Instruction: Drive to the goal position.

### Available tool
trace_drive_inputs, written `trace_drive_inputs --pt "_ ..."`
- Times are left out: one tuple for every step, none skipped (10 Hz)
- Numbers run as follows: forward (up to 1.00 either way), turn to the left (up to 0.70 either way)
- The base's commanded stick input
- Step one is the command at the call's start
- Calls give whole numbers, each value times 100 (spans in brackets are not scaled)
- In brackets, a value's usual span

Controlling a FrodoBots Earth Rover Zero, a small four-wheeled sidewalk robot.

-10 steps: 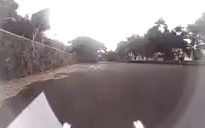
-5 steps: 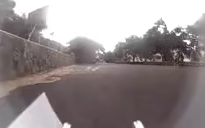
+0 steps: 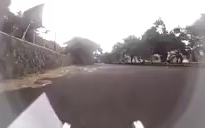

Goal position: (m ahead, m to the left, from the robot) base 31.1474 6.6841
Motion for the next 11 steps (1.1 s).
trace_drive_inputs --pt "100 -21" --pt "100 -3" --pt "100 -11" --pt "100 -19" --pt "100 0" --pt "100 0" --pt "100 0" --pt "100 0" --pt "100 0" --pt "100 0" --pt "100 0"
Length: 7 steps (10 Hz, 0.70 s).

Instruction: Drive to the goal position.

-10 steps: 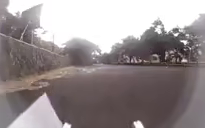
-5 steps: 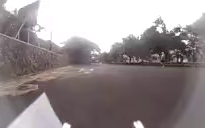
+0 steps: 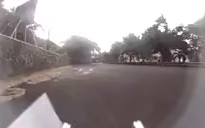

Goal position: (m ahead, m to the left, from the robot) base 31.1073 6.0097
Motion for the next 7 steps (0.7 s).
trace_drive_inputs --pt "100 0" --pt "100 0" --pt "100 0" --pt "100 0" --pt "100 -8" --pt "100 -4" --pt "100 -1"
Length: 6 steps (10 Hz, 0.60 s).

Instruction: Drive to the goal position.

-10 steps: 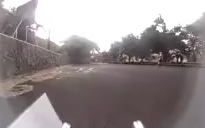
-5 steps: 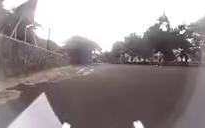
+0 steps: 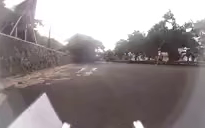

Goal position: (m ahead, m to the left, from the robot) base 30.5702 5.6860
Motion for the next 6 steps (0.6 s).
trace_drive_inputs --pt "100 -20" --pt "100 -22" --pt "100 -21" --pt "100 -14" --pt "100 -6" --pt "100 -2"
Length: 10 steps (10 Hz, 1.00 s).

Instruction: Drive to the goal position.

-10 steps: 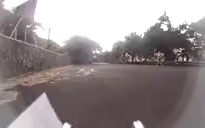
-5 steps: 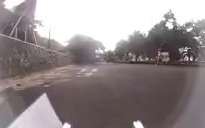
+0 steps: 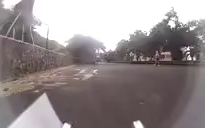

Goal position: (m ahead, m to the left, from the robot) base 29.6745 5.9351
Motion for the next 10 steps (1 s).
trace_drive_inputs --pt "100 -11" --pt "100 -21" --pt "100 -5" --pt "100 -15" --pt "100 -1" --pt "100 -8" --pt "100 -16" --pt "100 0" --pt "100 0" --pt "100 0"
